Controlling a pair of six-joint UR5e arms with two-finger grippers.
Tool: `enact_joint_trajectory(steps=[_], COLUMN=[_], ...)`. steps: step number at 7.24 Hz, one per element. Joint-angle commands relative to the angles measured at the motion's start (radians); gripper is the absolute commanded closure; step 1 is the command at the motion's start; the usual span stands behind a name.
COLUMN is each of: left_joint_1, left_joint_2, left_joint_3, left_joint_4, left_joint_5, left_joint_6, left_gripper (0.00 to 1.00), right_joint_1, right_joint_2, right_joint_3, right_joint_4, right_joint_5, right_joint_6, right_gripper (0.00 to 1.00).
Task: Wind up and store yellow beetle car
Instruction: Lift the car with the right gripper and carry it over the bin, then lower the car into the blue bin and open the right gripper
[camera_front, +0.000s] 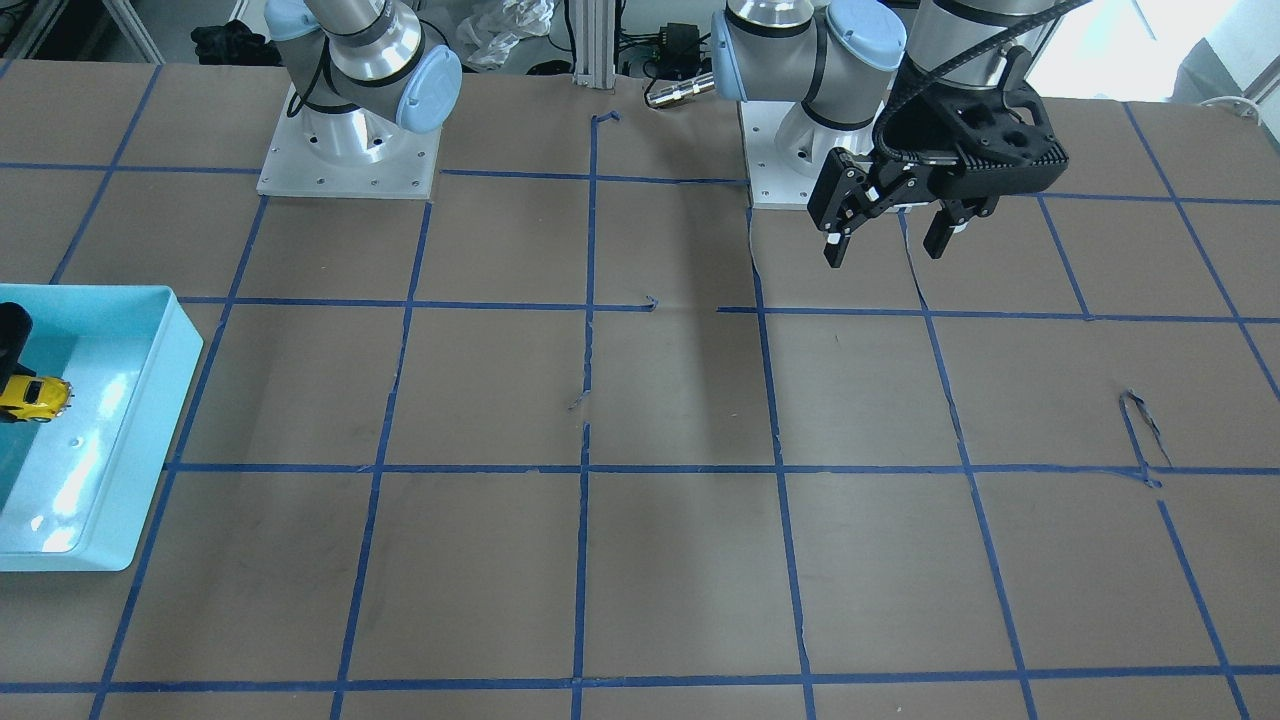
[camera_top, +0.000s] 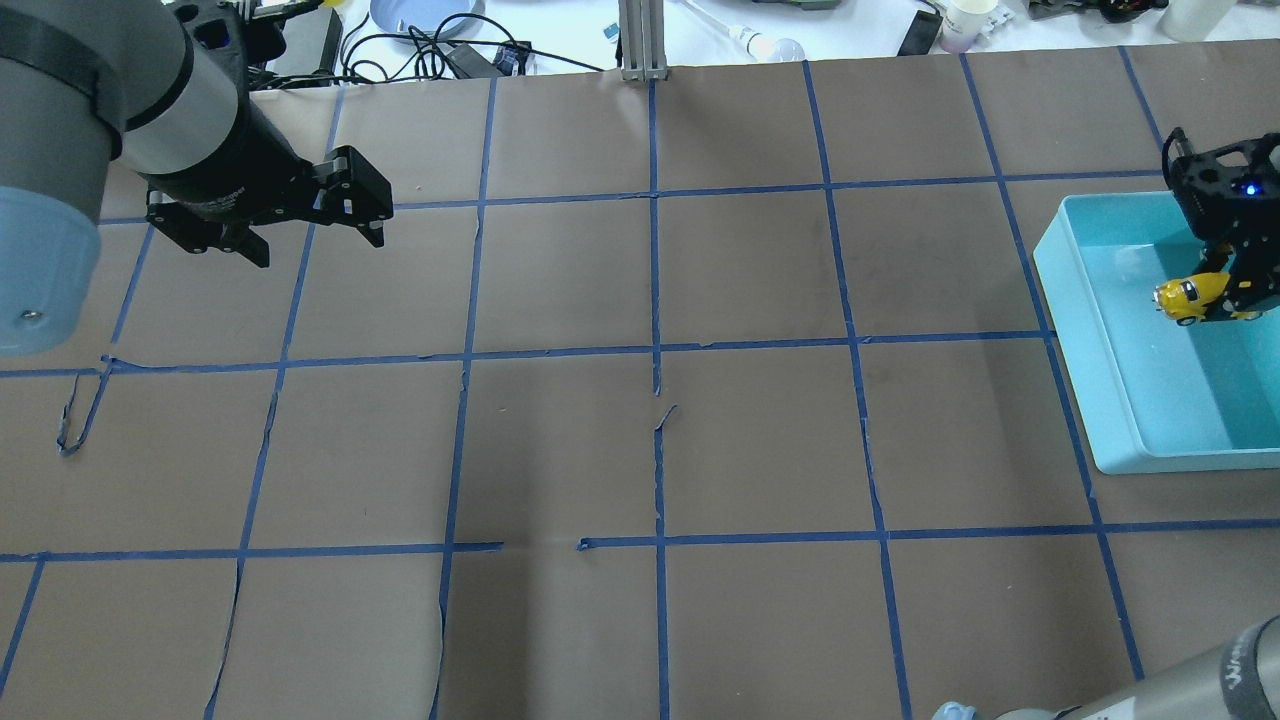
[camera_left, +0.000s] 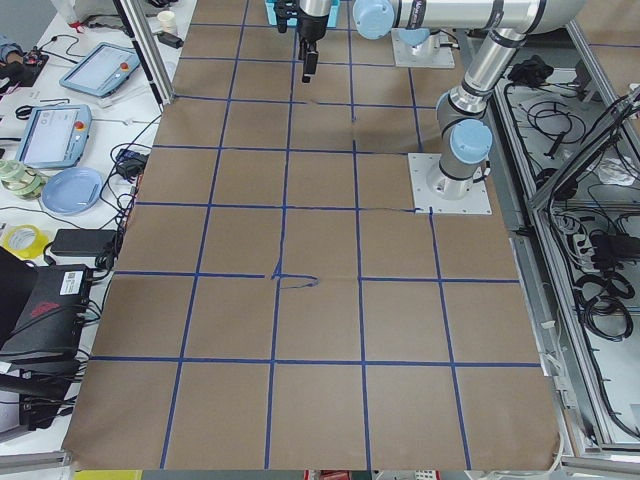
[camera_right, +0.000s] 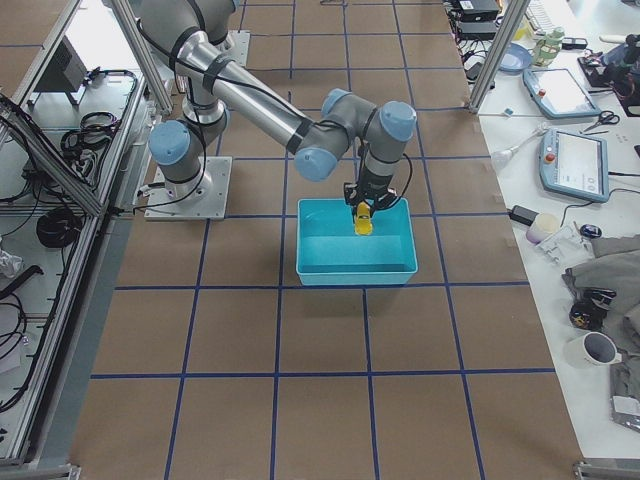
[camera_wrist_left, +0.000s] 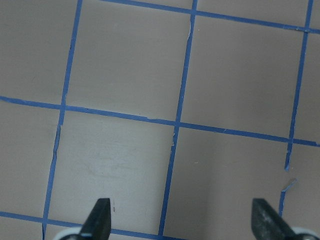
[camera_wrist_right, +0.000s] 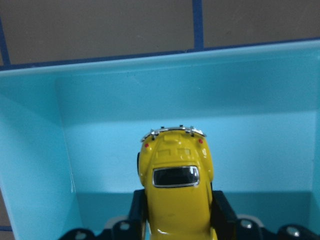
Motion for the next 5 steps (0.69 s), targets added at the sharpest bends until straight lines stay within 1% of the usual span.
enact_joint_trajectory(steps=[1, 3, 4, 5], left_joint_1=[0.000, -0.001, -0.001, -0.001], left_joint_2=[0.001, 0.001, 0.000, 0.001], left_joint_3=[-0.004, -0.004, -0.004, -0.004], left_joint_4=[0.000, 0.000, 0.000, 0.000], left_joint_5=[0.003, 0.006, 0.003, 0.006], left_joint_6=[0.000, 0.000, 0.000, 0.000], left_gripper=[0.00, 0.00, 0.00, 0.00], right_joint_1=[-0.012, -0.012, -0.012, -0.012], right_joint_2=[0.043, 0.074, 0.076, 0.057], right_joint_3=[0.084, 0.084, 0.086, 0.078], right_joint_4=[-0.138, -0.139, -0.130, -0.135], right_joint_5=[-0.015, -0.011, 0.004, 0.055], right_joint_6=[0.004, -0.003, -0.003, 0.000], right_gripper=[1.00, 1.00, 0.06, 0.00])
